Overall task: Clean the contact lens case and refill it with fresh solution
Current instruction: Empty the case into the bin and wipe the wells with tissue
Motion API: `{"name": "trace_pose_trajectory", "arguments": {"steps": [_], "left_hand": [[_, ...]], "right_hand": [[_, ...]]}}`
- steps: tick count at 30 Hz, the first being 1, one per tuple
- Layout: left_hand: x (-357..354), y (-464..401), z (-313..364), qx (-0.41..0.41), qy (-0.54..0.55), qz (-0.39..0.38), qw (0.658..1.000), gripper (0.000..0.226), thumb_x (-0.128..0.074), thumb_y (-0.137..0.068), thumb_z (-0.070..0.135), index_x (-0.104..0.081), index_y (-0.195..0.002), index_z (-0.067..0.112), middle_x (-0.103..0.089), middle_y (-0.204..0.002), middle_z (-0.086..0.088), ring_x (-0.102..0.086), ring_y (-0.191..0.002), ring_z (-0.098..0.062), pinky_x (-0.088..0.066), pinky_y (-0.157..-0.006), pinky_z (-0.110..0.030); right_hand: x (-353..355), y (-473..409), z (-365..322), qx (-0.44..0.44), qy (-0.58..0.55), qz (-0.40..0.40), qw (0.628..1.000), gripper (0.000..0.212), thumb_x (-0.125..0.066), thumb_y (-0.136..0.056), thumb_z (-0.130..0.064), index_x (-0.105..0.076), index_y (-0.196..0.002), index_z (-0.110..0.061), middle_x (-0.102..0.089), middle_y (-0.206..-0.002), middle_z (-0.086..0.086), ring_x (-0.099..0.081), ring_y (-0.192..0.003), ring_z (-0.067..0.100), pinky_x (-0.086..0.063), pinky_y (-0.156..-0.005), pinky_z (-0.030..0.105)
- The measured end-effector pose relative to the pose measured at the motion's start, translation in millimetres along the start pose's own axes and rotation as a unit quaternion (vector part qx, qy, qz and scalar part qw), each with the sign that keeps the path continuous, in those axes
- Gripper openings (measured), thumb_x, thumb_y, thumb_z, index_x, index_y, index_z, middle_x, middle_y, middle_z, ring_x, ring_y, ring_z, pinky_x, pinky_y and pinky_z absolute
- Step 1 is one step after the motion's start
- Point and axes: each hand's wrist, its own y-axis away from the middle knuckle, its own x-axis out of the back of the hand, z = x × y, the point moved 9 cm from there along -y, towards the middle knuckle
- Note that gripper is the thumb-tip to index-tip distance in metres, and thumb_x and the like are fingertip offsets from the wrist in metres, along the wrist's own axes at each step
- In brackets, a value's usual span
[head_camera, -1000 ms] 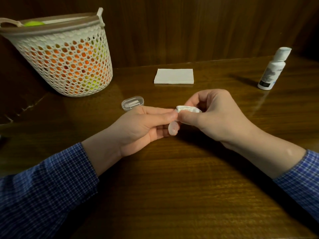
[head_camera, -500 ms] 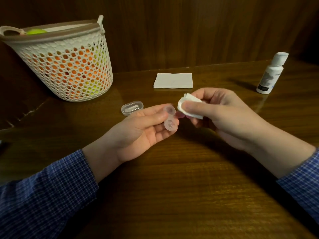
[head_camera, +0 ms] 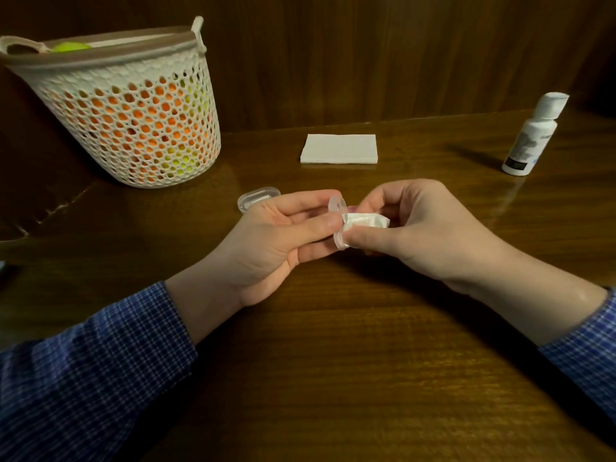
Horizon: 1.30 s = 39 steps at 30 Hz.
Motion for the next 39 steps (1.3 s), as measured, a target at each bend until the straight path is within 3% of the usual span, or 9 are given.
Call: {"name": "trace_pose_trajectory", "arguments": {"steps": [9,12,14,17,19,22,30,36,39], "left_hand": [[-1,1,4,-0.016,-0.017,0.014,1.0,0.041,-0.072,-0.077,0.008,-0.072,-0.118,0.01,-0.077,-0.114,-0.012,-0.076,-0.103,-0.022,-0.062,-0.075,-0.026],[-11,2,7,-0.004,0.001,-0.022,1.0,0.032,-0.066,-0.089,0.02,-0.073,-0.118,0.007,-0.075,-0.119,-0.012,-0.073,-0.111,-0.02,-0.061,-0.082,-0.028],[-12,1,4,0.027,0.026,-0.005,0.999,0.045,-0.065,-0.088,0.032,-0.068,-0.124,0.004,-0.071,-0.126,-0.015,-0.071,-0.116,-0.023,-0.061,-0.086,-0.032],[-4,3,-5,0.085,0.012,0.052,0.995,0.046,-0.062,-0.087,0.041,-0.072,-0.113,0.004,-0.074,-0.111,-0.017,-0.076,-0.093,-0.022,-0.063,-0.07,-0.032],[-7,5,-7,0.116,-0.054,0.032,0.991,0.047,-0.059,-0.085,0.05,-0.077,-0.094,0.008,-0.072,-0.087,-0.012,-0.069,-0.069,-0.017,-0.058,-0.055,-0.027],[-10,8,-8,0.148,-0.094,-0.012,0.985,0.051,-0.059,-0.083,0.057,-0.079,-0.077,0.011,-0.069,-0.075,-0.01,-0.064,-0.062,-0.015,-0.056,-0.052,-0.024],[-10,12,-11,0.177,-0.008,-0.051,0.983,0.036,-0.071,-0.083,0.024,-0.074,-0.106,-0.004,-0.074,-0.091,-0.017,-0.073,-0.075,-0.016,-0.061,-0.063,-0.025],[-10,12,-13,0.157,-0.024,-0.054,0.986,0.051,-0.071,-0.083,0.013,-0.064,-0.13,-0.005,-0.074,-0.098,-0.015,-0.074,-0.084,-0.015,-0.059,-0.072,-0.023],[-9,10,-11,0.127,-0.044,-0.041,0.99,0.047,-0.073,-0.077,0.008,-0.07,-0.123,-0.001,-0.077,-0.106,-0.017,-0.076,-0.091,-0.019,-0.06,-0.078,-0.025]], "right_hand": [[2,2,-9,0.047,0.047,0.063,0.996,0.024,-0.088,-0.064,-0.035,-0.073,-0.08,-0.024,-0.076,-0.079,-0.005,-0.072,-0.071,0.011,-0.057,-0.055,0.021],[8,3,-16,0.079,0.059,0.076,0.992,0.021,-0.086,-0.067,-0.035,-0.073,-0.08,-0.025,-0.075,-0.078,-0.006,-0.07,-0.069,0.007,-0.053,-0.055,0.017],[12,5,-20,0.105,0.076,0.09,0.988,0.018,-0.087,-0.072,-0.029,-0.073,-0.082,-0.024,-0.074,-0.077,-0.005,-0.069,-0.07,0.008,-0.052,-0.057,0.017],[15,9,-28,0.143,0.115,0.104,0.977,0.016,-0.086,-0.075,-0.023,-0.071,-0.083,-0.025,-0.072,-0.079,-0.009,-0.068,-0.075,0.008,-0.054,-0.06,0.018],[12,13,-35,0.173,0.147,0.098,0.969,0.016,-0.084,-0.077,-0.021,-0.072,-0.086,-0.022,-0.071,-0.081,-0.009,-0.067,-0.076,0.01,-0.056,-0.062,0.026],[5,16,-40,0.204,0.179,0.075,0.96,0.017,-0.084,-0.078,-0.02,-0.073,-0.091,-0.018,-0.072,-0.084,-0.008,-0.068,-0.078,0.011,-0.057,-0.068,0.033],[2,16,-40,0.187,0.21,0.073,0.957,0.018,-0.084,-0.079,-0.027,-0.071,-0.091,-0.026,-0.073,-0.09,-0.01,-0.069,-0.085,0.006,-0.061,-0.073,0.03],[9,9,-24,0.098,0.177,0.101,0.974,0.019,-0.087,-0.076,-0.028,-0.069,-0.08,-0.031,-0.074,-0.084,-0.011,-0.071,-0.079,0.007,-0.062,-0.066,0.027],[13,5,-16,0.05,0.158,0.111,0.98,0.019,-0.089,-0.075,-0.03,-0.07,-0.076,-0.029,-0.073,-0.075,-0.009,-0.07,-0.072,0.006,-0.061,-0.058,0.024]]}}
